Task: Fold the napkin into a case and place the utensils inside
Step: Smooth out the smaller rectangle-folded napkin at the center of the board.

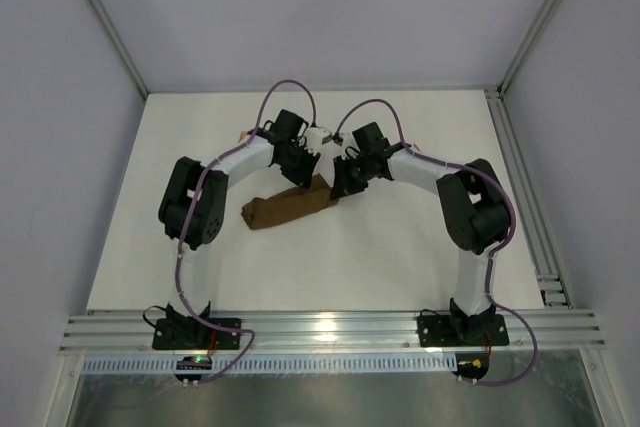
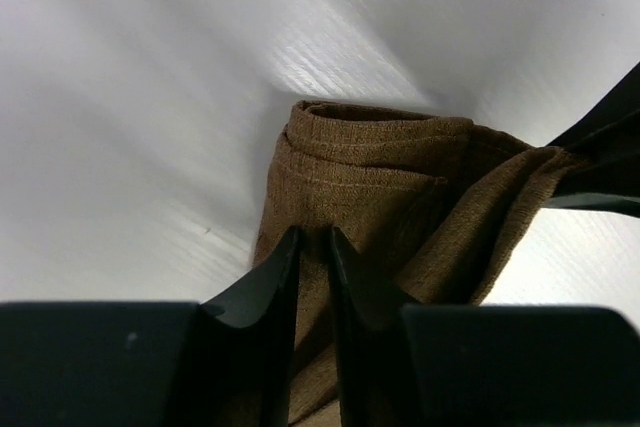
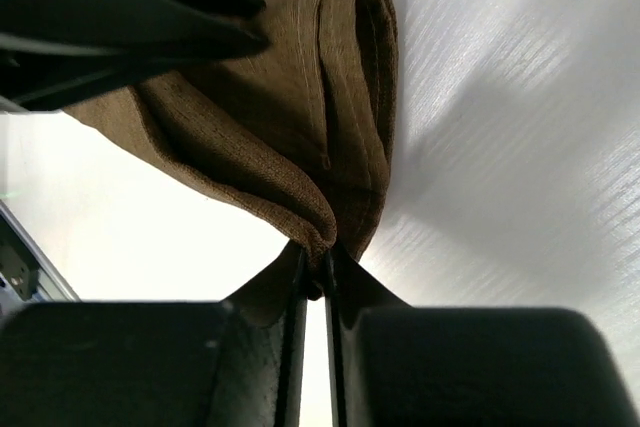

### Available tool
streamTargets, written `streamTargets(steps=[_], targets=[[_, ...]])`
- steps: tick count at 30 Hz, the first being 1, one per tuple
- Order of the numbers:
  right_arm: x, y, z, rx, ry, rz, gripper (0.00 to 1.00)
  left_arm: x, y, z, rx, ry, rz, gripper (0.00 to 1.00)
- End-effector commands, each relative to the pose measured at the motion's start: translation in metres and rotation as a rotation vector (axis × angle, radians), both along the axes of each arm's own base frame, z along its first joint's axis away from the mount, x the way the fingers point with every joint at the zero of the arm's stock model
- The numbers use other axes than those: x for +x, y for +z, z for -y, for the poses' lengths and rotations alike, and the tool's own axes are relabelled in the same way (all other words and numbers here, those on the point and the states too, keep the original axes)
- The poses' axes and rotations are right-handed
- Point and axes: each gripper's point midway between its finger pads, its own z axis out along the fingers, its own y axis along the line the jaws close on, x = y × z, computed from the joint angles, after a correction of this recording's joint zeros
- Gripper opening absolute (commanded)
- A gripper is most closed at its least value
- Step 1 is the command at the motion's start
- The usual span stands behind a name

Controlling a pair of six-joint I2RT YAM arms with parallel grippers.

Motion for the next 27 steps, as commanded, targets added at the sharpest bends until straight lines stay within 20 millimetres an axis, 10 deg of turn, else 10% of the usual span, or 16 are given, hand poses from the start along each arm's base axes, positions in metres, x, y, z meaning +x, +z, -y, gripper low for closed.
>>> streamTargets(steps=[1, 16, 27], targets=[[0.009, 0.031, -0.011, 0.069, -0.013, 0.067, 0.10, -0.018, -0.006, 0.013, -0.057, -0.042, -0.052, 0.17], [0.041, 0.009, -0.041, 0.153, -0.087, -0.041, 0.06, -0.014, 0.002, 0.022, -0.071, -0.063, -0.002, 0.08], [0.044, -0.039, -0.018, 0.058, -0.122, -0.096, 0.08, -0.001, 0.023, 0.004, 0.003, -0.022, 0.109, 0.21]])
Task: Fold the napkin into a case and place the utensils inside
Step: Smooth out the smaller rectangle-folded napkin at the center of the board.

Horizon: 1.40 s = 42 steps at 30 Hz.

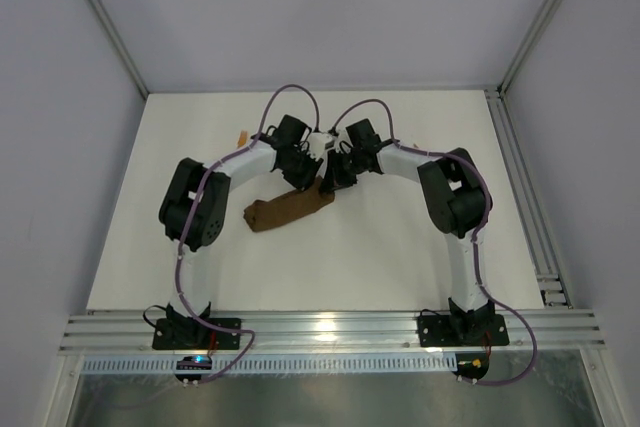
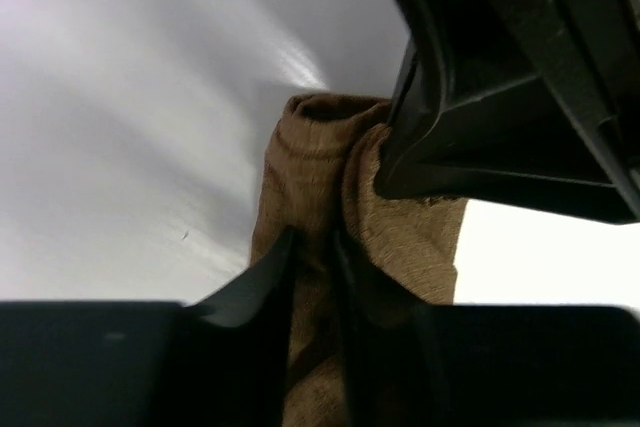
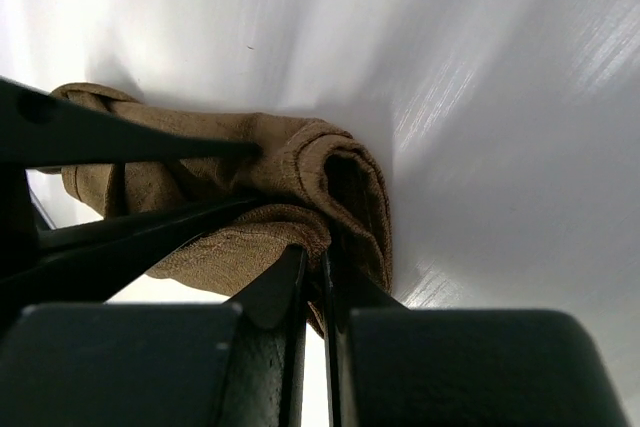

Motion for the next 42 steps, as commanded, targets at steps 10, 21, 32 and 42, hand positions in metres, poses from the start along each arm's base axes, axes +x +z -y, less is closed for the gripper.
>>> streamTargets(steps=[10, 21, 32, 42], targets=[[0.008, -0.009, 0.010, -0.039, -0.008, 0.021, 0.08, 0.036, 0.125, -0.026, 0.033, 0.121, 0.368, 0.41], [0.006, -0.001, 0.007, 0.002, 0.016, 0.021, 0.17, -0.060, 0.048, -0.007, 0.076, -0.207, 0.150, 0.20], [-0.001, 0.011, 0.005, 0.055, 0.096, 0.044, 0.25, -0.015, 0.033, -0.015, 0.075, -0.033, 0.216, 0.20], [0.011, 0.050, 0.022, 0.093, 0.120, 0.144, 0.54, -0.009, 0.001, -0.024, 0.099, -0.004, 0.089, 0.18]])
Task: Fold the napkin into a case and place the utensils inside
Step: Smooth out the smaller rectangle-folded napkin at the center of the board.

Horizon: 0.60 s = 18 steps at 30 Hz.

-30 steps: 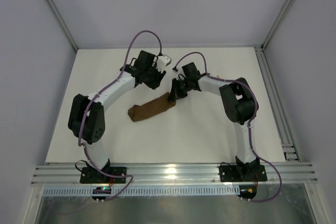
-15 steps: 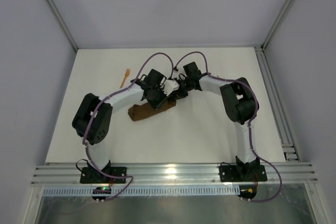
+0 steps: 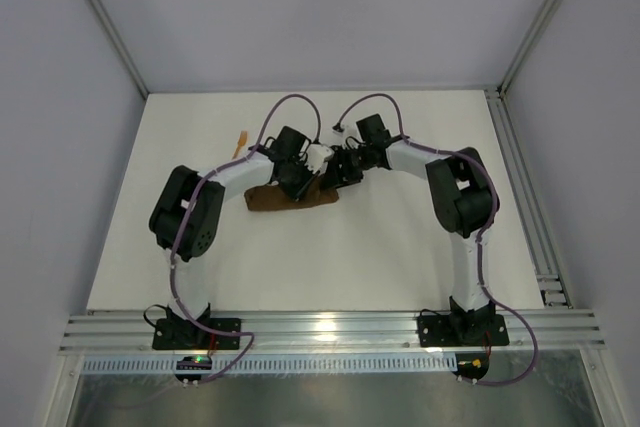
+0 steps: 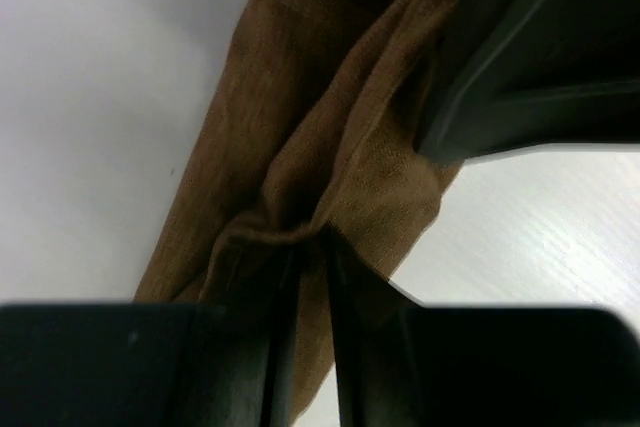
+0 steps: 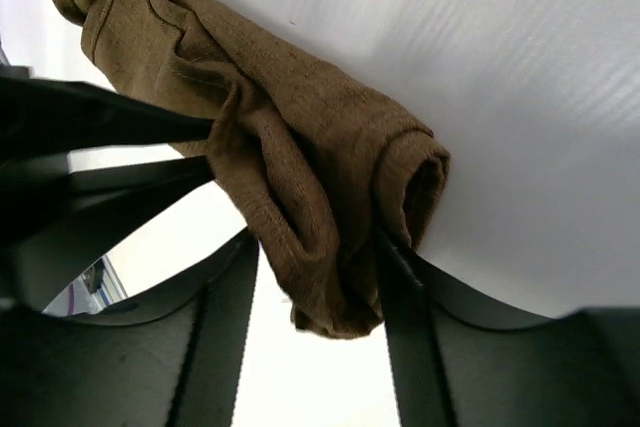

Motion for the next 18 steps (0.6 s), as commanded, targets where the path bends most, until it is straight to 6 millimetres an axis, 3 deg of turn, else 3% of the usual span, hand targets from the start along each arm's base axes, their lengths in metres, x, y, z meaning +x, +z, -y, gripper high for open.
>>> streamTargets(steps=[1, 6, 10, 13, 18], targets=[[0.011, 0.037, 0.019, 0.004, -0.008, 0.106, 0.57, 0.014, -0.001, 0.001, -0.019, 0.036, -0.026, 0.18], [0.009, 0.039, 0.033, -0.028, -0.066, 0.141, 0.58, 0.014, -0.004, 0.003, -0.021, 0.033, -0.055, 0.18], [-0.001, 0.029, 0.041, -0.037, -0.114, 0.136, 0.59, 0.014, -0.003, 0.005, -0.026, 0.025, -0.055, 0.19], [0.005, 0.033, 0.037, -0.003, -0.129, 0.151, 0.59, 0.013, -0.003, 0.004, -0.030, 0.022, -0.054, 0.19], [0.018, 0.022, 0.027, 0.040, -0.150, 0.134, 0.59, 0.013, -0.002, 0.004, -0.033, 0.023, -0.051, 0.20]])
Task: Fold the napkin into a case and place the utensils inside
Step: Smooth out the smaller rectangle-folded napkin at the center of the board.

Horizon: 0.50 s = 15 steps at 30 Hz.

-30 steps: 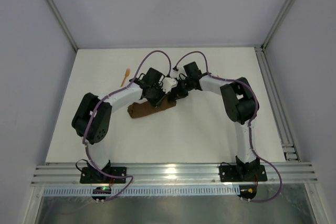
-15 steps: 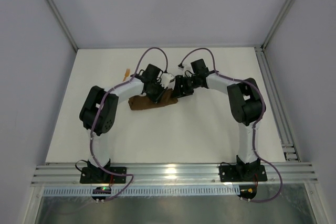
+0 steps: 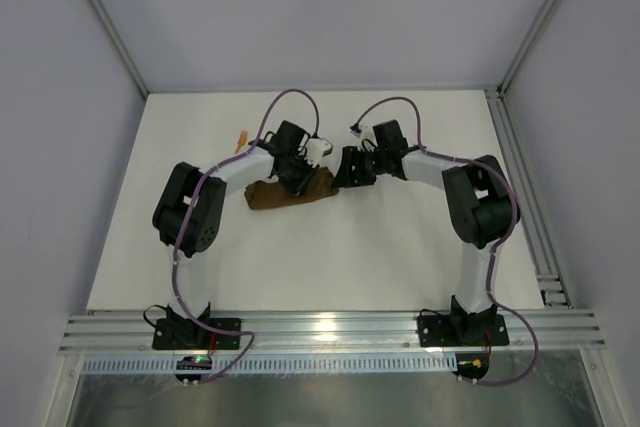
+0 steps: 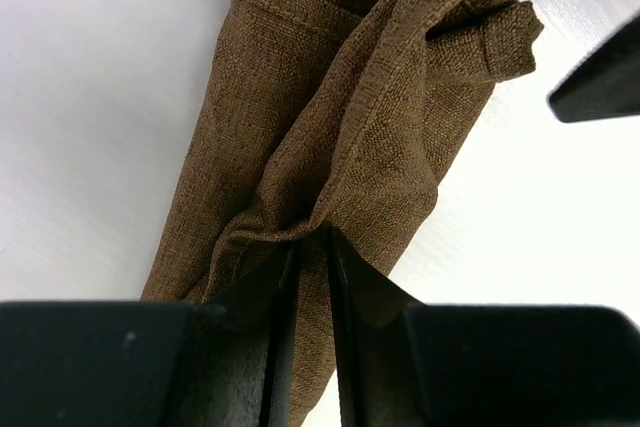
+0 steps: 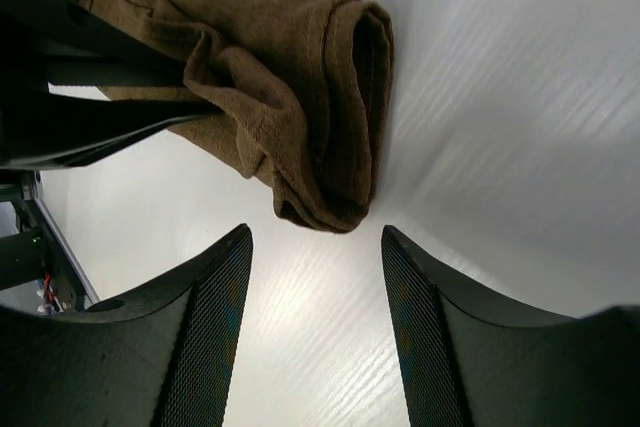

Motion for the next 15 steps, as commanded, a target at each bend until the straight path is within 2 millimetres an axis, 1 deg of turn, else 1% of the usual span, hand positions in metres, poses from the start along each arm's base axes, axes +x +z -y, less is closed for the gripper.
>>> streamTargets(steps=[1, 5, 6, 8, 9, 10, 12, 13, 15], targets=[[0.027, 0.015, -0.016, 0.078, -0.025, 0.089, 0.59, -0.002, 0.002, 0.001, -0.013, 0.001, -0.020, 0.20], [0.032, -0.002, -0.019, 0.089, -0.074, 0.031, 0.57, -0.002, 0.003, 0.002, -0.016, -0.003, -0.022, 0.20], [0.031, -0.011, -0.019, 0.084, -0.082, 0.007, 0.55, -0.003, 0.002, 0.001, -0.015, -0.004, -0.024, 0.20], [0.030, -0.015, -0.019, 0.091, -0.100, -0.020, 0.49, -0.003, 0.003, 0.002, -0.018, -0.008, -0.024, 0.20], [0.030, -0.016, -0.021, 0.105, -0.096, -0.022, 0.43, -0.003, 0.004, 0.002, -0.018, -0.010, -0.022, 0.20], [0.029, -0.017, -0.021, 0.113, -0.097, -0.030, 0.28, -0.004, 0.007, 0.002, -0.022, -0.012, -0.020, 0.21], [0.028, -0.013, -0.025, 0.141, -0.097, -0.043, 0.08, -0.007, 0.012, 0.005, -0.042, -0.036, -0.021, 0.23], [0.026, -0.013, -0.026, 0.150, -0.096, -0.058, 0.03, -0.009, 0.021, 0.007, -0.061, -0.051, -0.014, 0.24], [0.023, -0.013, -0.026, 0.161, -0.108, -0.090, 0.03, -0.013, 0.035, 0.011, -0.091, -0.083, -0.008, 0.29]])
